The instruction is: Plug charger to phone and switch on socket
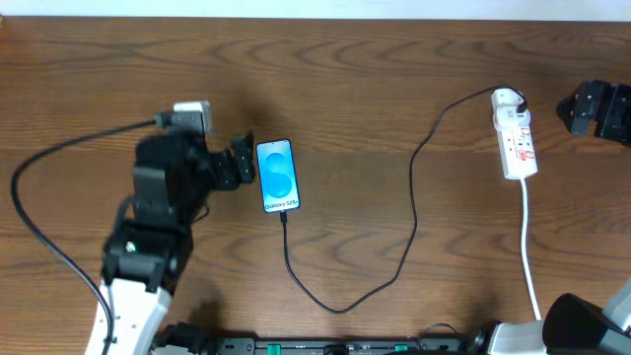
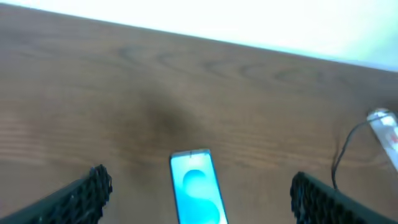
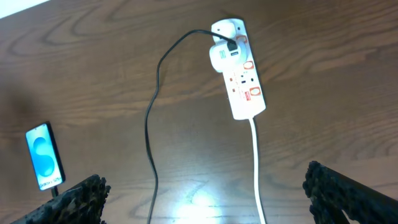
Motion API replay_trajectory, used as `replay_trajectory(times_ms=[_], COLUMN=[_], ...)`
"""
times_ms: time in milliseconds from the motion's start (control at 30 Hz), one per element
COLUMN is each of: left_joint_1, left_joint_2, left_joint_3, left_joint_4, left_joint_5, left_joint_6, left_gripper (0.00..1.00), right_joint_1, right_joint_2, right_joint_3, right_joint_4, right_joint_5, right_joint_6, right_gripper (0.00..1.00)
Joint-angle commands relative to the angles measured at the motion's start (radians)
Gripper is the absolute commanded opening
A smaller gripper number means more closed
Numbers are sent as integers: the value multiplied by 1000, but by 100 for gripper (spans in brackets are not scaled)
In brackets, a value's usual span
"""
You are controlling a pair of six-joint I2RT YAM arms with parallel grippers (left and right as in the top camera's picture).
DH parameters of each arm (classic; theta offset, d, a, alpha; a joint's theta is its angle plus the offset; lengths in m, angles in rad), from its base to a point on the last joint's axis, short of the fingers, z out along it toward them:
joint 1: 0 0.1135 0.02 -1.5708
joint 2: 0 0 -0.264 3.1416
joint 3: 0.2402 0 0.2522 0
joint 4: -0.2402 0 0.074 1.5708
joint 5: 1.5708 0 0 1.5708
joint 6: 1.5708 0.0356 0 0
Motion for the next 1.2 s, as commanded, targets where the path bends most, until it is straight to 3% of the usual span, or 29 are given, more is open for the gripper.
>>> replay_trajectory(times_ms=[0,200,333,833,1167], left_joint_1=[0,0,17,171,208], left_joint_2=[-122,-309,-435,-832,-975], left_joint_3=[-208,-492,-618,-870,-878], left_joint_4=[208,528,619,619,453], left_joint_5=[6,5,-3,69,65], left_joint_6=[5,6,6,2,4], left_gripper=[94,94,94,94,94], right_joint_1=[-1,-1,-1,-1,-1], right_joint_2=[-13,-13,-13,-13,-13], right_joint_3=[15,15,15,15,15], right_joint_4=[-2,-2,-2,-2,-2], right_joint_5=[0,0,0,0,0], right_joint_6=[10,10,10,10,10], right_gripper=[99,99,99,99,99])
